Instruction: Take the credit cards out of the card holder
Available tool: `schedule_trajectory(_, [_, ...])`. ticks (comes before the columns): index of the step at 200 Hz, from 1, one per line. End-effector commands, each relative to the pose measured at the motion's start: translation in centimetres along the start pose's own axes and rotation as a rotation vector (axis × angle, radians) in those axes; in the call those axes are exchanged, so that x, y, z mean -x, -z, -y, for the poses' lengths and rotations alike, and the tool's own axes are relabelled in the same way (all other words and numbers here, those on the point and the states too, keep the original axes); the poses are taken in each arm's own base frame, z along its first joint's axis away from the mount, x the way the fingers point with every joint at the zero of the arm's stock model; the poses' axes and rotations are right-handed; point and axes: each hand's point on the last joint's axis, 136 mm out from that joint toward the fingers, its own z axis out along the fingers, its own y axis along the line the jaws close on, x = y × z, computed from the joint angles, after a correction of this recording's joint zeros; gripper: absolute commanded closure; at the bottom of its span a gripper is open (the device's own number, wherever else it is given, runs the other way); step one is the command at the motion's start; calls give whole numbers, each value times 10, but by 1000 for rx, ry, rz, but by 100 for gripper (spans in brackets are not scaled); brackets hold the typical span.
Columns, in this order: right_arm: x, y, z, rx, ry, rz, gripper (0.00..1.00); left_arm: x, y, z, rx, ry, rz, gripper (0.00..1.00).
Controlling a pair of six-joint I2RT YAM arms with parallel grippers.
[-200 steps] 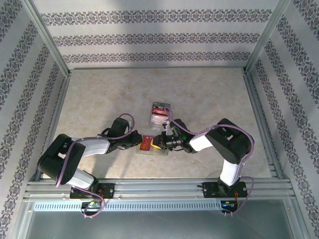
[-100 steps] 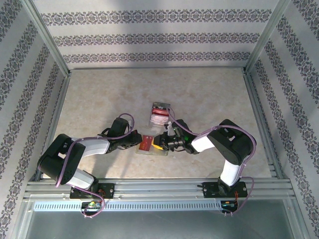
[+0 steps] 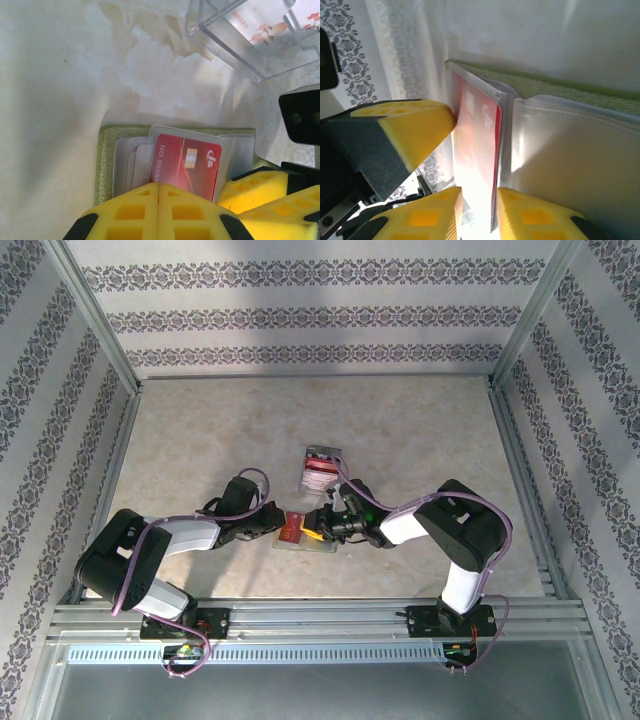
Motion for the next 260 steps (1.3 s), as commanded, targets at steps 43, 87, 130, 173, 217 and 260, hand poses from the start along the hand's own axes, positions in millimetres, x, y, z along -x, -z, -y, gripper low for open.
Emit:
schedule_trajectory(43, [-3,4,43,-242,-75,38,72,-20,-3,-38,141,30,-39,100])
schedule_trajectory(87, [-1,4,37,-267,-57,50,71,-19,-3,-37,137,29,-37,100])
schedule_trajectory(130, [0,-1,35,-268,-56,46,71,-19,-3,-36,139,25,-38,100])
schedule_trajectory(173, [-1,-2,37,-278,-50,54,70,-20,-4,-36,142,21,-49,100])
schedule_trajectory(217, [0,-8,23,-216,-24,40,70,-20,-5,-36,139,22,-48,100])
schedule_trajectory(260, [0,-10,16,-181,-6,38,70,-21,-4,-38,155,14,-52,100])
